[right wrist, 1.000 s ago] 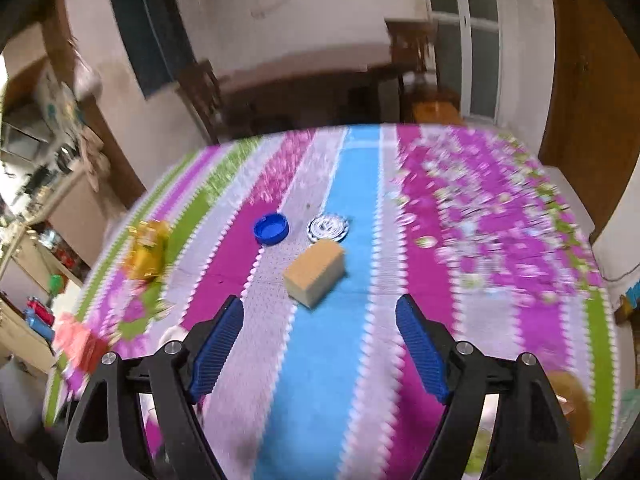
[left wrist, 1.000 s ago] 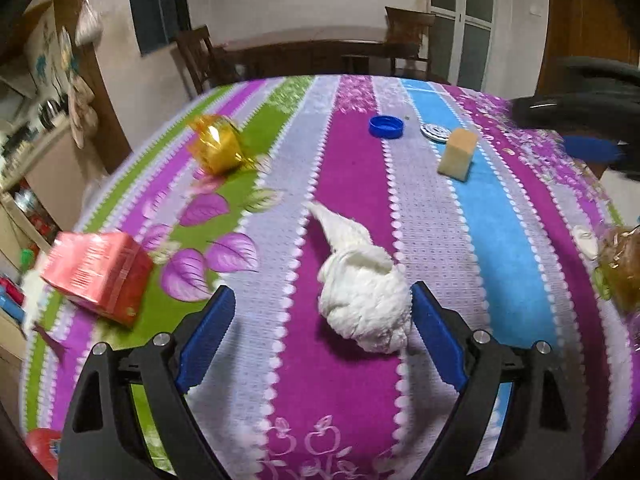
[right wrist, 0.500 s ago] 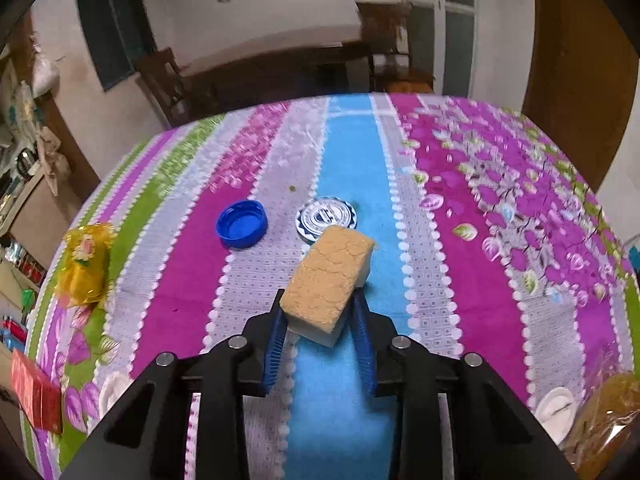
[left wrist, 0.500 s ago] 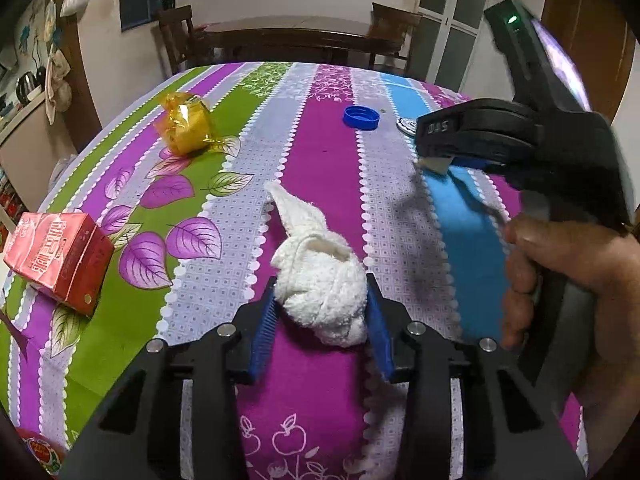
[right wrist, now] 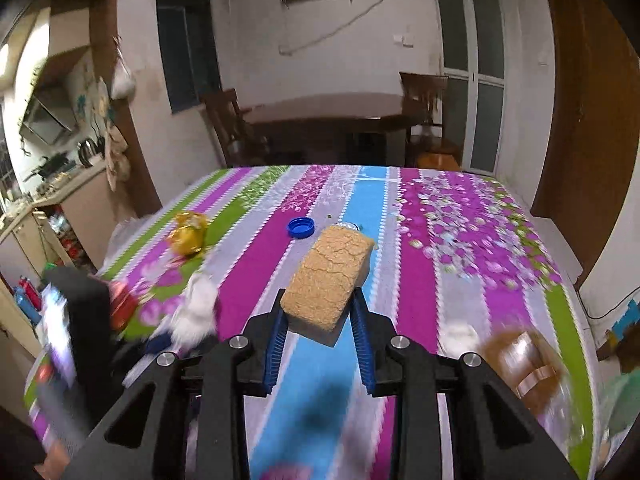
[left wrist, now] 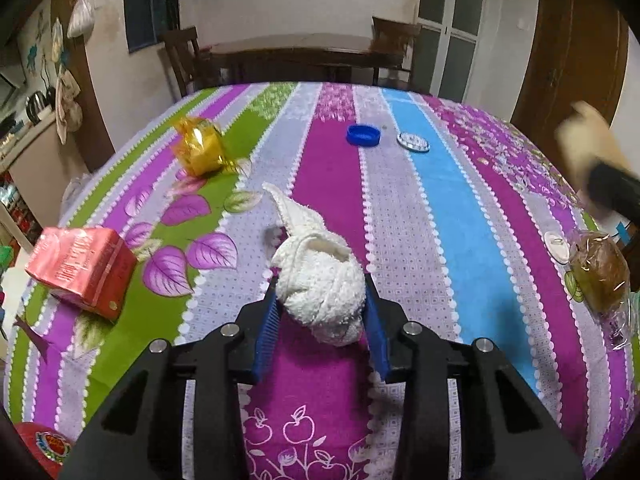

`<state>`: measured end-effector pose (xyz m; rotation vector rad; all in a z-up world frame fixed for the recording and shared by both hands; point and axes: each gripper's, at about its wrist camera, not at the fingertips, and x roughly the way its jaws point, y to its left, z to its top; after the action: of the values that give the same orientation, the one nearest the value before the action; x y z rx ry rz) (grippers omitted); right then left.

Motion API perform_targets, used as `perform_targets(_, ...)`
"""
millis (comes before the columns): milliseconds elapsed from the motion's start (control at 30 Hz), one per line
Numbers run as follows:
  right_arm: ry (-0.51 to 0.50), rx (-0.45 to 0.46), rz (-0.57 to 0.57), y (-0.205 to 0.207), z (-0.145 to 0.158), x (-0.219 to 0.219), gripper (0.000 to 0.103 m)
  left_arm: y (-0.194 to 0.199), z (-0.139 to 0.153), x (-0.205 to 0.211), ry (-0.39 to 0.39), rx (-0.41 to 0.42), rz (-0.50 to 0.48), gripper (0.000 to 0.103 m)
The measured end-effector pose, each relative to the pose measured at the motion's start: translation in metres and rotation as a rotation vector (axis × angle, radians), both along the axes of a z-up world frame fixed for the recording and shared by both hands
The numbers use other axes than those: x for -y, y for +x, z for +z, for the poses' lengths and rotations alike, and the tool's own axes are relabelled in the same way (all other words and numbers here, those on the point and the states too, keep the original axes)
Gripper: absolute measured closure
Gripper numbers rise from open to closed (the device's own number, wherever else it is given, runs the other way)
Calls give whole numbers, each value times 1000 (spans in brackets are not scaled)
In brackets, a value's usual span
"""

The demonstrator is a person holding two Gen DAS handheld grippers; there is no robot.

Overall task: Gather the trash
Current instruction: 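Carry the white tissue and tan sponge over the green bin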

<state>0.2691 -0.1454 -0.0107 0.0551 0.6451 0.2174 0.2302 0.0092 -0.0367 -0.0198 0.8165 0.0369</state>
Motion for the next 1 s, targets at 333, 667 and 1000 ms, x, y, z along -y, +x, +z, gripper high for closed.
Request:
perform_targets(333,59,-9,-86,-119,-17,54,71,-24,13,13,4,53,-38,66)
perform_targets(667,109,32,-201,-194,-10,118,71,-74,41,86,44,117,-289,66)
perform_targets(1000,133,56,-369,-262,-4,195,71,-107,52,162,36,109,-539,66)
